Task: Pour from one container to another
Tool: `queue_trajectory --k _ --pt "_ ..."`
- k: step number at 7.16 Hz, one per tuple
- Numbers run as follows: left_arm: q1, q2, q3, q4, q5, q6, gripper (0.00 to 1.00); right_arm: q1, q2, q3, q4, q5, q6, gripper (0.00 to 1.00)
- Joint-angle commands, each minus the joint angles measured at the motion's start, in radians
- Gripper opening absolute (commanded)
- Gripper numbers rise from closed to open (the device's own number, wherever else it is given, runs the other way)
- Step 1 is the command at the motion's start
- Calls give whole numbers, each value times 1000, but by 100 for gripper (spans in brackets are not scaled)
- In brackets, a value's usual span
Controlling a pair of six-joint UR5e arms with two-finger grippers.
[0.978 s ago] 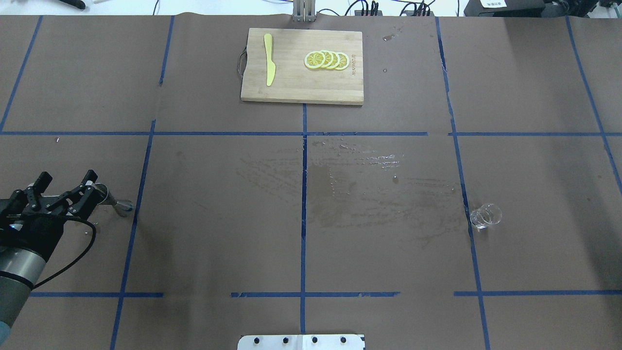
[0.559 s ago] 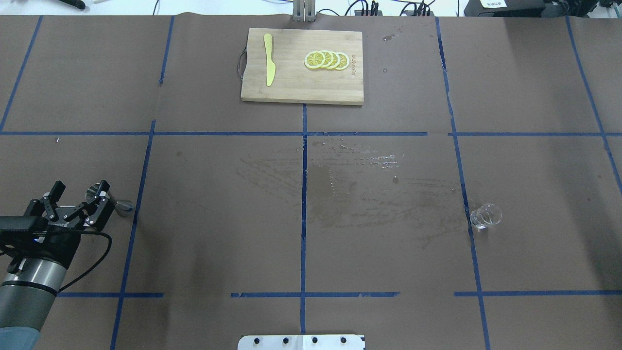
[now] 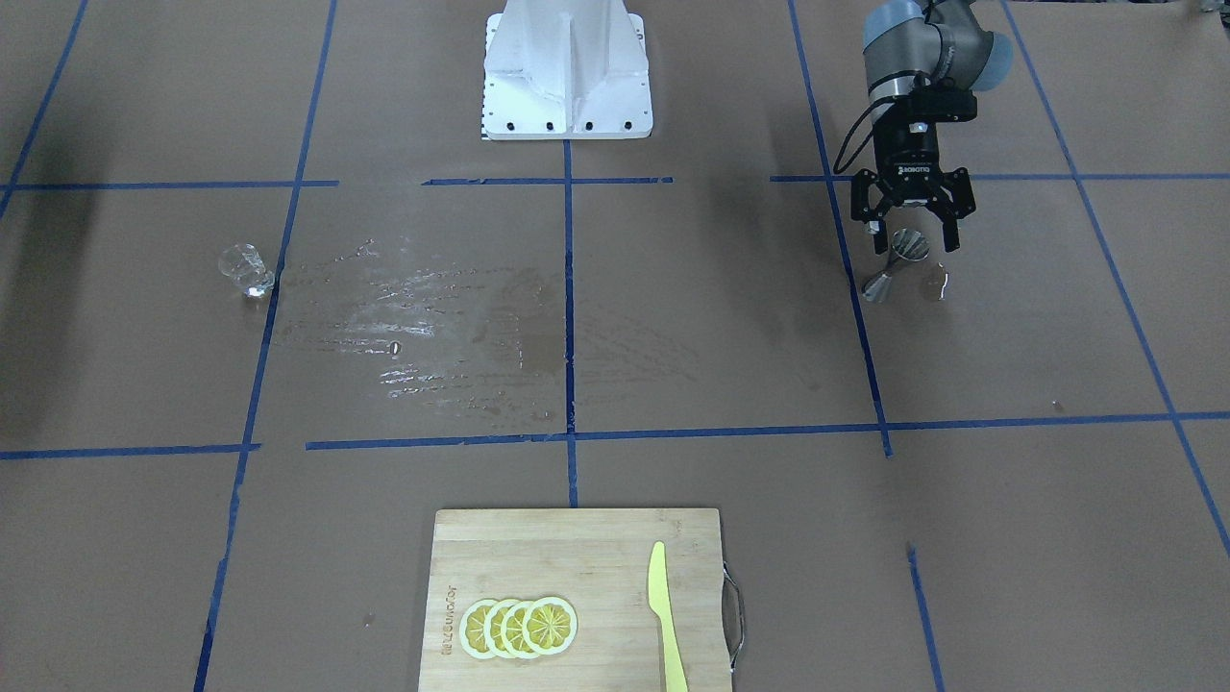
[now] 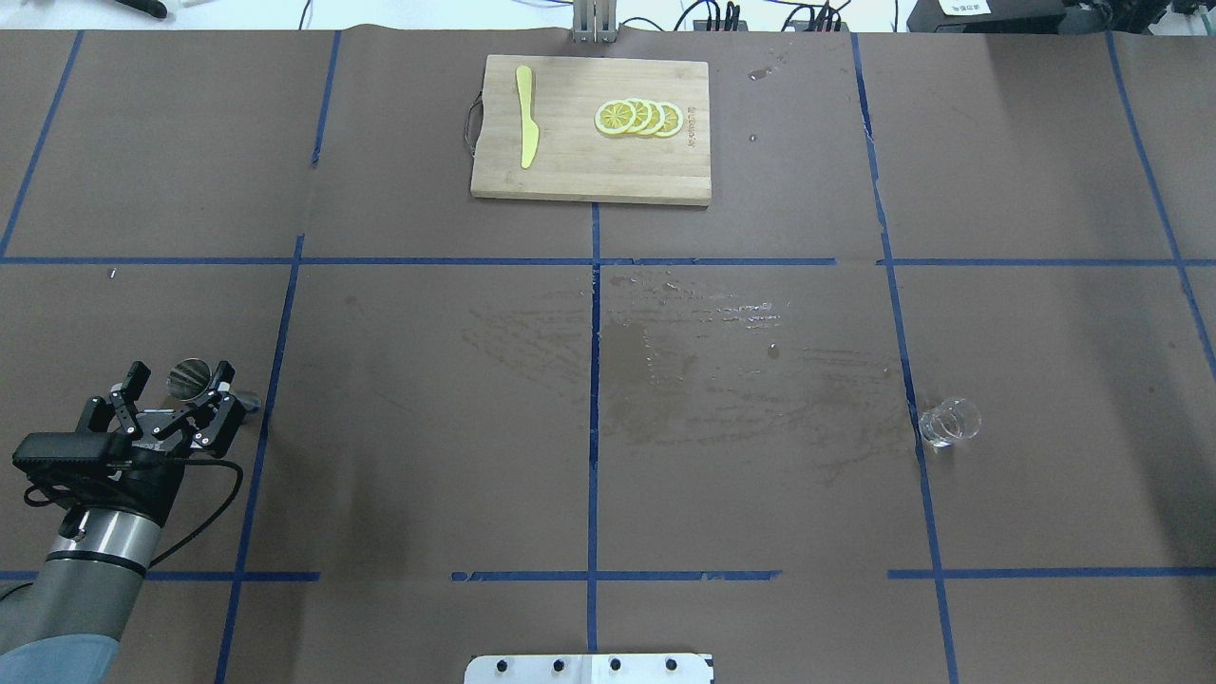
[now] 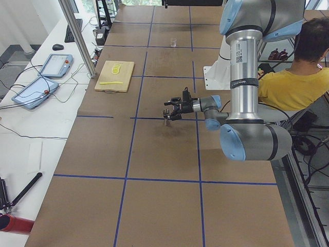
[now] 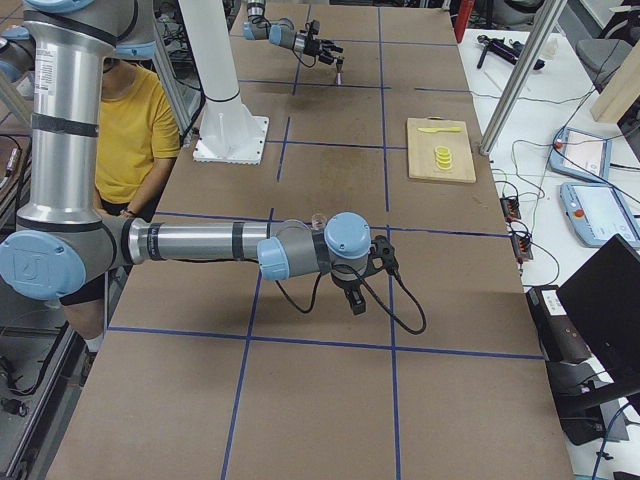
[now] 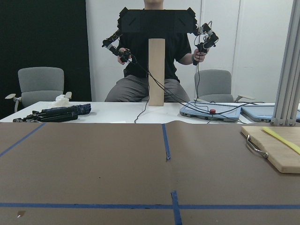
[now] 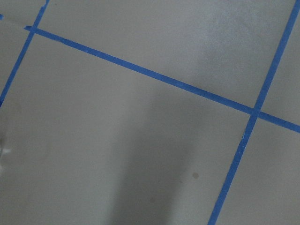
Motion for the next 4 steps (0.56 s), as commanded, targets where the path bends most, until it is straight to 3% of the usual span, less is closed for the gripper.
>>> queue_trajectory --k 1,4 --pt "0 -22 53 -14 -1 -2 100 0 0 0 0 0 -1 100" --pt "3 -36 77 -14 -1 -11 99 0 0 0 0 0 -1 100"
